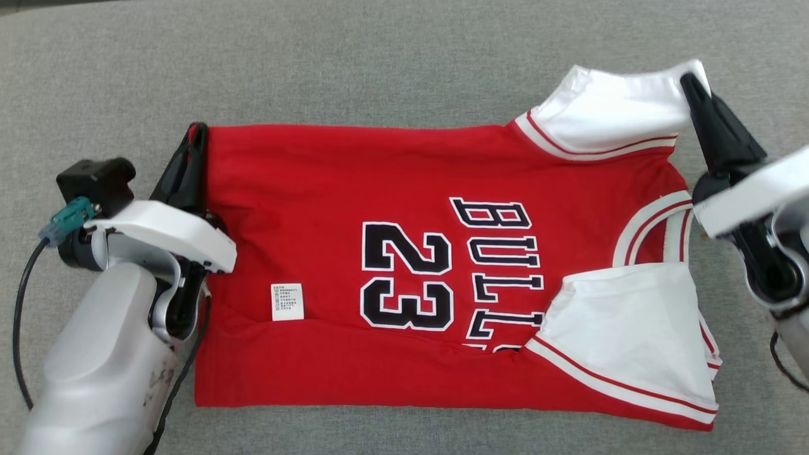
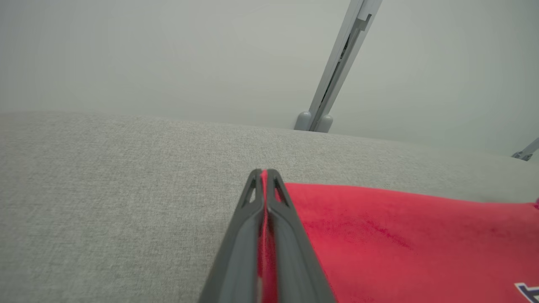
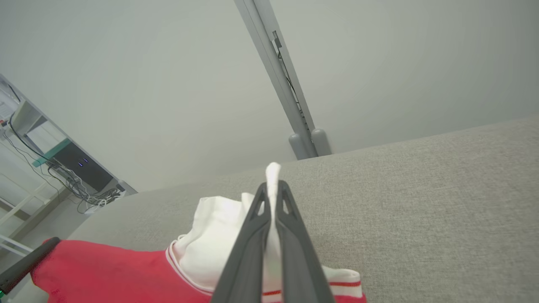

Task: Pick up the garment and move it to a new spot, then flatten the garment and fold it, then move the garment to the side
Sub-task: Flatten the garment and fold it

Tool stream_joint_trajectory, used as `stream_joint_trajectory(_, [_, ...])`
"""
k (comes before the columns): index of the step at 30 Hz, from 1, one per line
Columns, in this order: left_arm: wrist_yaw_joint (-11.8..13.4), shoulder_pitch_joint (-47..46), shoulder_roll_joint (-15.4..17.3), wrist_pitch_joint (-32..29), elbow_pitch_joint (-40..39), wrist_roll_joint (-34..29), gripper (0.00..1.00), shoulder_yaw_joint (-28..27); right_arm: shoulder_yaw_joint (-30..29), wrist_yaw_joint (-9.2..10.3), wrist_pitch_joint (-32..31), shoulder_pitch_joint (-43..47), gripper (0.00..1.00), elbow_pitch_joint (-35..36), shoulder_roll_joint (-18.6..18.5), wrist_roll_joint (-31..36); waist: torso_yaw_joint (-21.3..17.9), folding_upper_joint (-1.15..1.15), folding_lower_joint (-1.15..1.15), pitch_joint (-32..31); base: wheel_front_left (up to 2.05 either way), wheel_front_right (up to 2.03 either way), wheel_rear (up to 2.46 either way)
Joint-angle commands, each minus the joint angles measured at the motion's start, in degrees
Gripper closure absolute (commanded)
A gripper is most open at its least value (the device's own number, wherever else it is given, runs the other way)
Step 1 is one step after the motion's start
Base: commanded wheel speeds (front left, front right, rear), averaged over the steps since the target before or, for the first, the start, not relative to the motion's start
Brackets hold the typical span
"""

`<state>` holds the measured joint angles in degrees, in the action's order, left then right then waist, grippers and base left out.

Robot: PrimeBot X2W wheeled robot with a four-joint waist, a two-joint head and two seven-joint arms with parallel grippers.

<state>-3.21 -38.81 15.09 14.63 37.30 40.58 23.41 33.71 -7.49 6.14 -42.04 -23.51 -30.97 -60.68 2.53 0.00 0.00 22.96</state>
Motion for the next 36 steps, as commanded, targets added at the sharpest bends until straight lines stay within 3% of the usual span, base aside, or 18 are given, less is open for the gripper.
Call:
stream_joint_trajectory(1, [0.8,1.9,1.2,-0.6,-2.0,0.3,1.00,-0.3,-1.1,0.00,0.8,3.4,1.00,2.6,-0.7,-1.4,-0.6,0.00,0.00,-0.8,0.00,0.00,0.00])
stream_joint_trajectory(5, [2.7,6.3,2.4,-2.3,-7.6,0.8,1.00,-0.3,-3.6,0.00,2.0,11.6,1.00,8.4,-2.0,-2.9,-0.7,0.00,0.00,-1.8,0.00,0.00,0.00])
stream_joint_trajectory(11, [5.7,13.8,4.7,-5.6,-16.1,1.8,1.00,-0.2,-6.6,0.00,1.8,22.5,1.00,14.5,-0.7,-4.1,-1.4,0.00,0.00,-2.8,0.00,0.00,0.00])
stream_joint_trajectory(23, [10.5,27.1,7.2,-10.0,-26.6,4.8,1.00,-0.7,-12.3,0.00,-0.3,36.0,1.00,17.1,3.8,-2.4,-1.8,0.00,0.00,-4.9,0.00,0.00,0.00])
stream_joint_trajectory(24, [10.7,27.7,7.4,-10.3,-26.7,4.9,0.65,-0.7,-12.7,0.00,-0.7,36.7,1.00,16.8,4.1,-1.8,-1.7,0.00,0.00,-5.0,0.00,0.00,0.00])
stream_joint_trajectory(25, [11.1,28.1,7.5,-10.5,-26.7,5.0,0.02,-0.6,-13.1,0.00,-1.1,37.3,1.00,16.7,4.6,-1.2,-1.8,0.00,0.00,-5.1,0.00,0.00,0.00])
stream_joint_trajectory(26, [11.1,28.1,7.5,-10.5,-26.7,5.0,0.02,-0.6,-13.1,0.00,-1.1,37.3,1.00,16.7,4.6,-1.2,-1.8,0.00,0.00,-5.1,0.00,0.00,0.00])
stream_joint_trajectory(27, [11.2,28.4,7.5,-10.6,-26.8,5.0,0.00,-0.6,-13.5,0.00,-1.4,37.8,0.65,16.7,5.3,-0.8,-1.8,0.00,0.00,-5.2,0.00,0.00,0.00])
stream_joint_trajectory(28, [11.4,28.9,7.7,-10.6,-26.9,4.9,0.00,-0.5,-13.9,0.00,-1.7,38.4,0.05,16.7,5.7,-0.1,-1.8,0.00,0.00,-5.3,0.00,0.00,0.00])
stream_joint_trajectory(29, [11.7,29.4,7.7,-10.6,-27.0,4.8,0.00,-0.4,-14.7,0.00,-1.9,39.2,0.00,16.1,5.9,1.0,-1.9,0.00,0.00,-5.5,0.00,0.00,0.00])
stream_joint_trajectory(36, [15.8,32.5,7.2,-5.6,-30.3,2.2,0.00,-1.6,-21.0,-0.01,-3.0,42.1,0.00,16.8,11.0,8.1,-2.5,0.00,0.00,-6.4,0.00,0.00,0.00])
